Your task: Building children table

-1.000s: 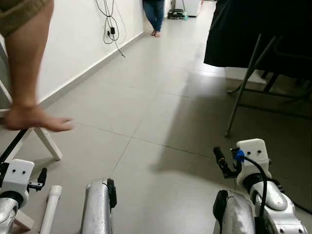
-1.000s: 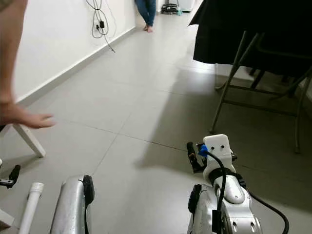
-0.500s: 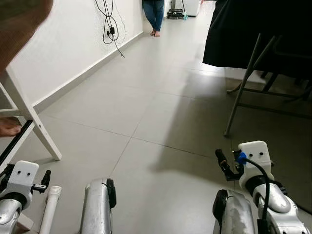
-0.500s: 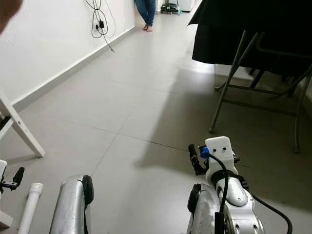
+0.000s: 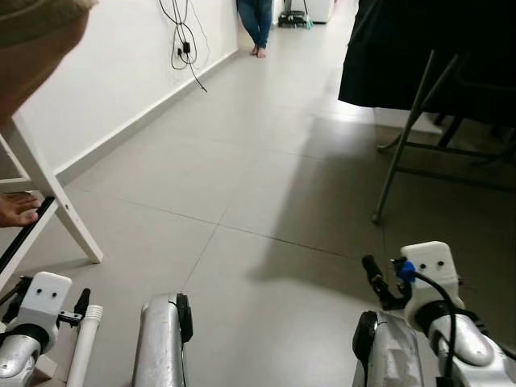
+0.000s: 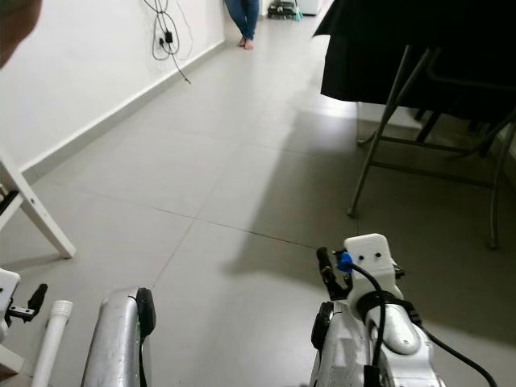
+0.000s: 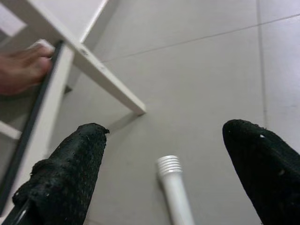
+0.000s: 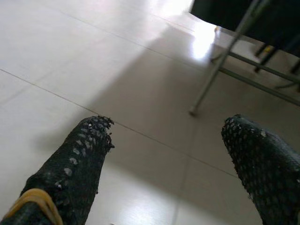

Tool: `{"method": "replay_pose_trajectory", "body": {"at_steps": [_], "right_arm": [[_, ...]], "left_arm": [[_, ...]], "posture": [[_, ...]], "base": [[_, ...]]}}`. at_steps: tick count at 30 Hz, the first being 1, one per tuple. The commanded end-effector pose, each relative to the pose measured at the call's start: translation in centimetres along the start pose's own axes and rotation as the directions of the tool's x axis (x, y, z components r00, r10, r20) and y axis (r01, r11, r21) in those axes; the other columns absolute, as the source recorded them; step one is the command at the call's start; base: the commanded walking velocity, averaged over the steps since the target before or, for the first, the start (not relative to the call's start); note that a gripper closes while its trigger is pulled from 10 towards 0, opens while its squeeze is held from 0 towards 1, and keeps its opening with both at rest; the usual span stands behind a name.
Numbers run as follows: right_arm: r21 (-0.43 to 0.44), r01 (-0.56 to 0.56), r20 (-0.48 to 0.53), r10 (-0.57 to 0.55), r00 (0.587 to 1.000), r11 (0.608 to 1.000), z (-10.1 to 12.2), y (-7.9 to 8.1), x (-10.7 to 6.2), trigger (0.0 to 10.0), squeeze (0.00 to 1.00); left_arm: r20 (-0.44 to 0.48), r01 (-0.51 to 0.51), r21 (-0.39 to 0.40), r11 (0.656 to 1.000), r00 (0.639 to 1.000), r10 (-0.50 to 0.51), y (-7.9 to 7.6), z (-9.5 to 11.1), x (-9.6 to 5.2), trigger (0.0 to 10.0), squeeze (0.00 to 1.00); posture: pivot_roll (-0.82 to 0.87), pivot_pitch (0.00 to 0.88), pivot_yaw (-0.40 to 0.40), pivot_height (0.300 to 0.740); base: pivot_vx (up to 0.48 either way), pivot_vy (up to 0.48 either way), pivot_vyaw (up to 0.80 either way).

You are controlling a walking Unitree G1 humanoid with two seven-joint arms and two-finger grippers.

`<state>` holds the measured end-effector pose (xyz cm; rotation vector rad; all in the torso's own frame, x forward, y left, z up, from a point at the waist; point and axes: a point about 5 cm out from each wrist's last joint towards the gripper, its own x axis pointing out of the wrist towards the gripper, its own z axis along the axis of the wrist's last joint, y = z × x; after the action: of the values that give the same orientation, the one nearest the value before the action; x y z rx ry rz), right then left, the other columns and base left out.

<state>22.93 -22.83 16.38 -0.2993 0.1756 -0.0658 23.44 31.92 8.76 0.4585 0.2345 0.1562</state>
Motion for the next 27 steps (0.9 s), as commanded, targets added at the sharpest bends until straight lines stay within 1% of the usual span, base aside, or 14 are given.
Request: {"method": "replay_pose_trajectory", "body": {"at_steps": [1,5,7,8,10,12,14,15,17,19,20,21,26,27], "right_arm": [[0.013,-0.017,0.001,0.017,1.0,1.0,0.2,0.2,-0.2,10.0,0.0],[0.013,-0.028,0.005,0.028,1.0,1.0,0.5,0.4,0.0,10.0,0.0],[0.008,-0.037,0.011,0.037,0.999,0.999,0.8,0.4,-0.2,10.0,0.0],[0.008,-0.037,0.011,0.037,0.999,0.999,0.8,0.4,-0.2,10.0,0.0],[0.002,-0.04,0.011,0.04,0.999,0.999,1.0,0.0,-0.6,10.0,0.0],[0.002,-0.04,0.011,0.04,0.999,0.999,1.0,0.0,-0.6,10.0,0.0],[-0.002,-0.041,0.006,0.041,0.999,0.999,1.1,-0.2,-0.9,10.0,0.0],[-0.006,-0.044,0.0,0.044,0.999,0.999,1.1,-0.4,-1.2,10.0,0.0],[-0.006,-0.044,0.0,0.044,0.999,0.999,1.1,-0.4,-1.2,10.0,0.0],[-0.013,-0.064,-0.01,0.064,0.998,0.998,1.2,-0.3,-1.6,10.0,0.0],[-0.013,-0.064,-0.01,0.064,0.998,0.998,1.2,-0.3,-1.6,10.0,0.0],[-0.003,-0.087,-0.019,0.087,0.996,0.996,1.4,-0.1,-1.7,10.0,0.0],[-0.001,-0.107,-0.021,0.107,0.994,0.994,1.7,-0.1,-1.5,10.0,0.0],[-0.001,-0.116,-0.02,0.116,0.993,0.993,1.9,-0.1,-1.3,10.0,0.0]], "left_arm": [[-0.009,0.024,0.002,1.0,1.0,-0.024,-0.5,-0.5,-0.3,10.0,0.0],[-0.019,0.029,-0.004,1.0,0.999,-0.029,-0.8,-0.9,-0.3,10.0,0.0],[-0.054,0.031,-0.031,0.999,0.998,-0.032,-1.2,-1.7,-0.1,10.0,0.0],[-0.054,0.031,-0.031,0.999,0.998,-0.032,-1.2,-1.7,-0.1,10.0,0.0],[-0.109,0.039,-0.056,0.998,0.993,-0.045,-1.8,-3.0,-0.2,10.0,0.0],[-0.109,0.039,-0.056,0.998,0.993,-0.045,-1.8,-3.0,-0.2,10.0,0.0],[-0.141,0.061,-0.058,0.996,0.988,-0.069,-2.3,-3.7,-0.3,10.0,0.0],[-0.173,0.085,-0.057,0.995,0.98,-0.094,-2.8,-4.4,-0.5,10.0,0.0],[-0.173,0.085,-0.057,0.995,0.98,-0.094,-2.8,-4.4,-0.5,10.0,0.0],[-0.229,0.132,-0.051,0.99,0.963,-0.14,-3.7,-5.6,-0.8,10.0,0.0],[-0.229,0.132,-0.051,0.99,0.963,-0.14,-3.7,-5.6,-0.8,10.0,0.0],[-0.274,0.156,-0.047,0.987,0.948,-0.163,-4.2,-6.3,-1.1,10.0,0.0],[-0.299,0.183,-0.033,0.983,0.936,-0.184,-4.6,-6.8,-1.2,10.0,0.0],[-0.307,0.185,-0.029,0.982,0.934,-0.185,-4.7,-7.0,-1.3,10.0,0.0]], "posture": [[-0.04,0.098,-0.017,0.3],[-0.05,0.111,-0.022,0.3],[-0.07,0.13,-0.028,0.3],[-0.07,0.13,-0.028,0.3],[-0.08,0.144,-0.03,0.3],[-0.08,0.144,-0.03,0.3],[-0.09,0.165,-0.035,0.3],[-0.1,0.182,-0.041,0.3],[-0.1,0.182,-0.041,0.3],[-0.11,0.213,-0.051,0.3],[-0.11,0.213,-0.051,0.3],[-0.12,0.236,-0.062,0.3],[-0.12,0.252,-0.071,0.3],[-0.12,0.268,-0.079,0.3]], "base": [[0.0,0.0,0.0],[0.0,0.0,0.0],[0.0,0.0,0.0],[0.0,0.0,0.0],[0.0,0.0,0.0],[0.0,0.0,0.0],[0.0,0.0,0.0],[0.0,0.0,0.0],[0.0,0.0,0.0],[0.0,0.0,0.0],[0.0,0.0,0.0],[0.0,0.0,0.0],[0.0,0.0,0.0],[0.0,0.0,0.0]]}}
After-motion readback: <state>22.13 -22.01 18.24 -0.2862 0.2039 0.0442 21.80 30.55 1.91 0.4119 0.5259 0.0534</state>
